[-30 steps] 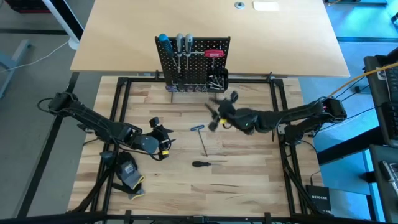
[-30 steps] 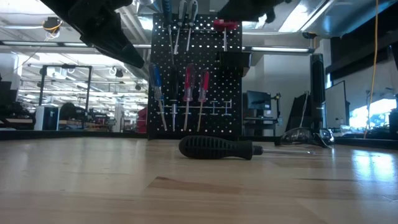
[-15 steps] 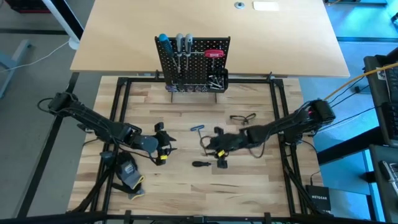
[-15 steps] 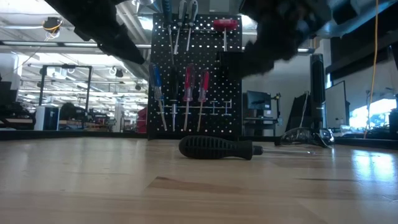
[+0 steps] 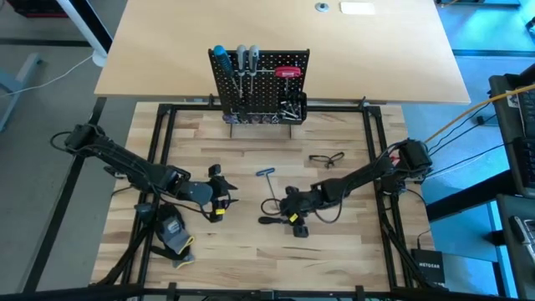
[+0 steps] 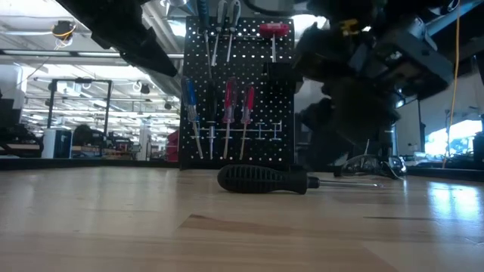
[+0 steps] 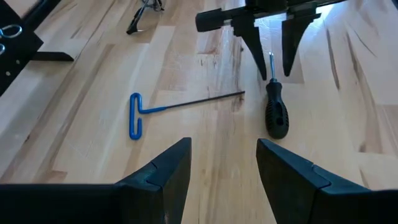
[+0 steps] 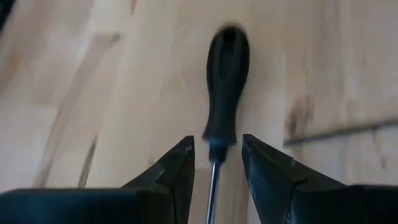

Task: Hang tools onto peg board
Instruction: Hang the black screwdriver on the peg board

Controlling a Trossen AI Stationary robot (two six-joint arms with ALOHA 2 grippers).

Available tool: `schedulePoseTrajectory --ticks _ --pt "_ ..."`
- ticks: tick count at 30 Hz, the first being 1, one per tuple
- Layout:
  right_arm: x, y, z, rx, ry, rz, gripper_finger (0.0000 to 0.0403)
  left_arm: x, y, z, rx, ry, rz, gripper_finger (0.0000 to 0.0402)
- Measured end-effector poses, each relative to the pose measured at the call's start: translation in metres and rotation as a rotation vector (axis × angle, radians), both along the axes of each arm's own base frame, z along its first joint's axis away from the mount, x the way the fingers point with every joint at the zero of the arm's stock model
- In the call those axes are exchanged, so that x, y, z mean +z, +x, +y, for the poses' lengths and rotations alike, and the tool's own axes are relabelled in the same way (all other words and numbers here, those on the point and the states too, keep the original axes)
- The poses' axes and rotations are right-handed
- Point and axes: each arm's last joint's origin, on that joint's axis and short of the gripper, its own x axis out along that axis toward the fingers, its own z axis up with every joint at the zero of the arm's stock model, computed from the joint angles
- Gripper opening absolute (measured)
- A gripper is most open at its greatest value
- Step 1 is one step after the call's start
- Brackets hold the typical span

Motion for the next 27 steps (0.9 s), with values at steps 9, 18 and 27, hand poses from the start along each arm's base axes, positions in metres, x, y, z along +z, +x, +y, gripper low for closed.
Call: schedulePoseTrajectory --ticks 9,18,27 --pt "-0.014 -0.004 0.001 -0.026 -0.014 0.096 0.0136 0.0 0.0 0.0 0.006 0.003 -0.001 0.0171" --pt "-0.024 0.0 0.0 -0.058 -0.097 0.08 0.0097 0.0 0.0 0.0 -0.002 0.019 0.002 0.0171" --pt "-0.021 0.0 0.002 -0.057 -0.143 0.051 0.0015 0.002 0.001 0.0 -0.022 0.073 -0.012 0.0171"
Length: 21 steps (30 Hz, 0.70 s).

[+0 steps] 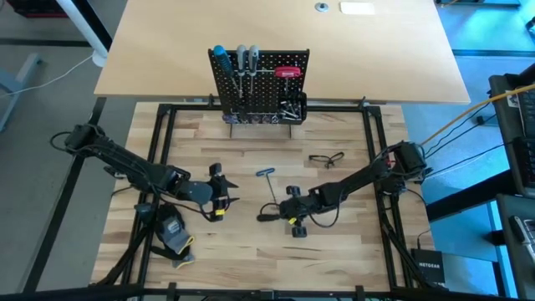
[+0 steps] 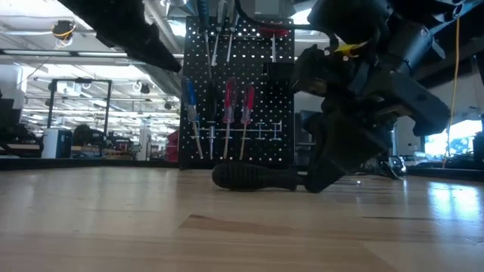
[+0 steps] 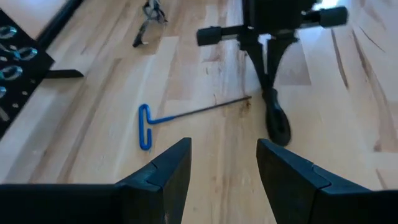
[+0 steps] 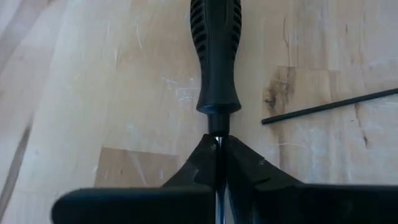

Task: Hang tools onto peg board
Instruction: Hang the black screwdriver on the peg board

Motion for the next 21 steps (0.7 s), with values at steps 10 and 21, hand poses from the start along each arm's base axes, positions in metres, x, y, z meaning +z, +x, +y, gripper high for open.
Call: schedulePoseTrajectory --ticks 10,21 --pt "0.054 -0.01 -0.005 0.007 -0.075 -0.142 0.0013 0.04 -0.005 0.0 -0.038 0.023 -0.143 0.0171" --pt "0.139 -0.025 -0.015 -0.008 -0.242 -0.569 0.0014 0.05 -0.016 0.001 -0.141 0.055 -0.494 0.0171"
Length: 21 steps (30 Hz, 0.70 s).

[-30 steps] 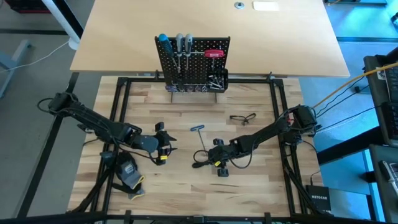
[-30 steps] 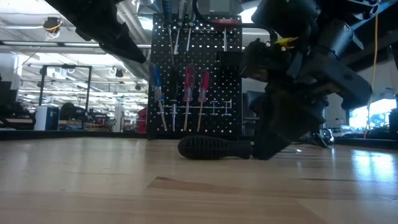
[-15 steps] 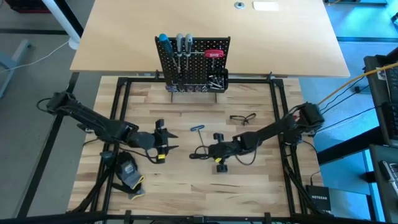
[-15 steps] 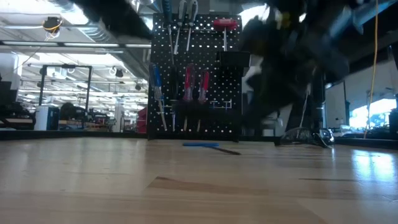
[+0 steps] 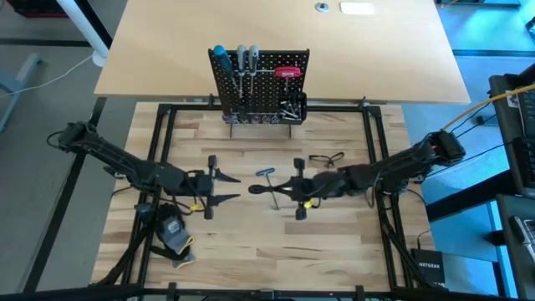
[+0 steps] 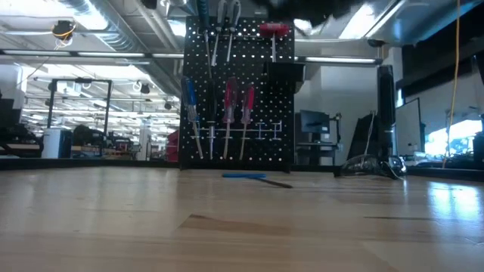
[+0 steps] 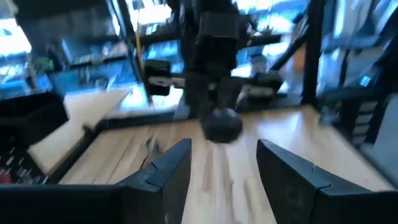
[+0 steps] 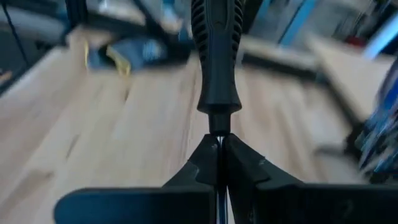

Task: Hang tools onto peg board
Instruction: Hang the black screwdriver on the peg board

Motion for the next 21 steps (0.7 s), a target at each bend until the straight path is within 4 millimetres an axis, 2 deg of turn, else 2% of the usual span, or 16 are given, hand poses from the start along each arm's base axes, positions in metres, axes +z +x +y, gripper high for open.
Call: schedulePoseTrajectory --ticks 6,14,16,21 --pt "0.032 0.006 -0.002 0.028 -0.085 -0.303 0.0019 0.013 0.001 0.007 0.0 0.013 -0.174 0.0171" --pt "0.07 0.008 -0.024 0.103 -0.056 -0.723 0.0014 0.053 0.001 0.014 0.071 0.112 -0.458 0.0171" --pt "0.076 0.008 -0.028 0.104 -0.038 -0.8 0.0015 0.054 0.0 0.014 0.058 0.106 -0.473 0.0171" --pt "0.085 0.007 -0.026 0.141 -0.015 -0.929 0.0015 0.042 0.006 0.011 0.008 0.052 -0.372 0.0171"
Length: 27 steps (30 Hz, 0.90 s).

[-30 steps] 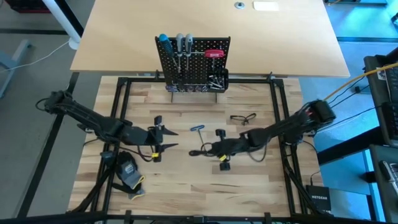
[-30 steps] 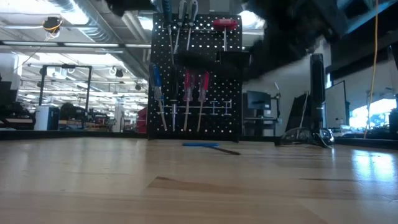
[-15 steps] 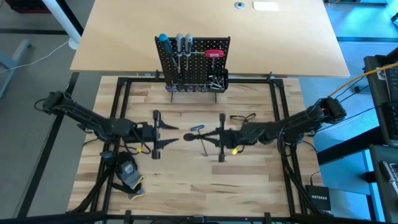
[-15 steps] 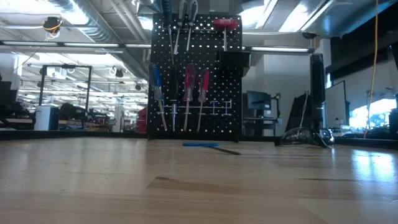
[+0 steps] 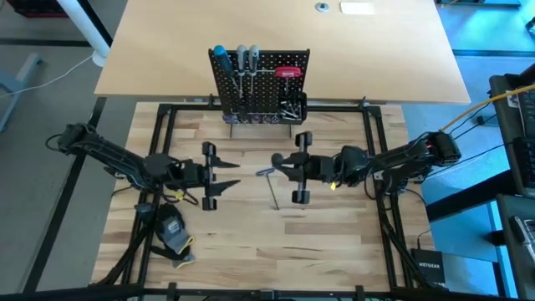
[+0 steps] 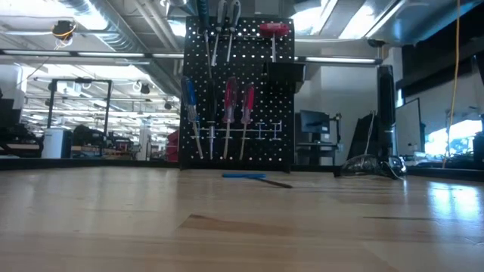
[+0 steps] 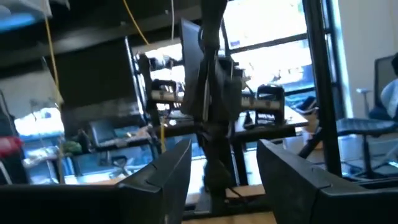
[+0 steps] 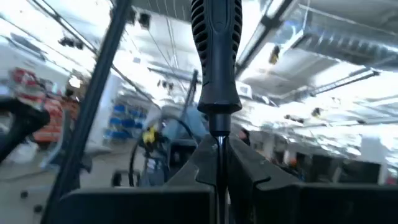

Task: Hang tools onto peg board
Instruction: Hang the black screwdriver on the peg board

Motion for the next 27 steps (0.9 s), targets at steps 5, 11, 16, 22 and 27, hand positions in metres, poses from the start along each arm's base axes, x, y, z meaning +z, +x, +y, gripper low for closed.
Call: schedulePoseTrajectory --ticks 5,11,16,22,27 --pt "0.009 0.014 0.005 0.086 0.013 -0.055 0.0015 -0.008 0.016 0.002 0.014 -0.034 -0.005 0.0171" --pt "0.003 0.045 0.012 0.16 0.0 -0.027 0.0015 -0.013 0.034 -0.003 0.007 -0.003 0.038 0.0171" --pt "-0.009 0.056 0.015 0.17 0.001 0.02 0.0015 -0.006 0.034 -0.008 -0.03 -0.088 0.005 0.0171" --pt "-0.016 0.066 0.017 0.185 0.004 0.036 0.0015 -0.006 0.034 -0.011 -0.076 -0.113 0.003 0.0171" --pt "-0.018 0.072 0.018 0.184 0.003 0.042 0.0015 -0.006 0.033 -0.015 -0.196 -0.079 0.006 0.0171"
